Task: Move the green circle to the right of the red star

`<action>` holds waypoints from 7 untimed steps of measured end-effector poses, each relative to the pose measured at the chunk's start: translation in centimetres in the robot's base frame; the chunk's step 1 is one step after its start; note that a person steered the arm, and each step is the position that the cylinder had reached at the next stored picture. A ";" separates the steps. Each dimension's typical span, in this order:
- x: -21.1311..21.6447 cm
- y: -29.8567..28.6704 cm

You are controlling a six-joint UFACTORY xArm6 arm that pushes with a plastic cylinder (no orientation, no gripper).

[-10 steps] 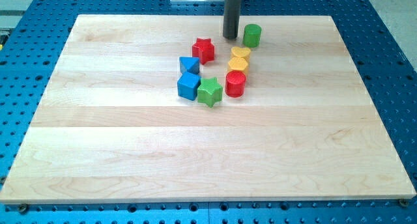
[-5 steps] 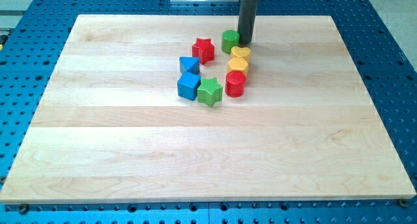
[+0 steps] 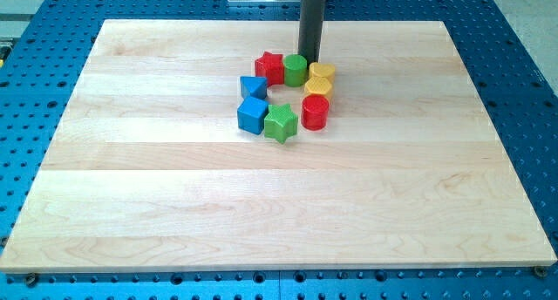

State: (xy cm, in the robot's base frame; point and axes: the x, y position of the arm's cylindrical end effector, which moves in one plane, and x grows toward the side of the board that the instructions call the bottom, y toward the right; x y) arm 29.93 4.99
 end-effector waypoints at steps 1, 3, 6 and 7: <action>-0.3 0.0; -1.1 0.3; -1.1 1.3; -1.0 1.2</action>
State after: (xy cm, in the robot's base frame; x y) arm 28.96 6.22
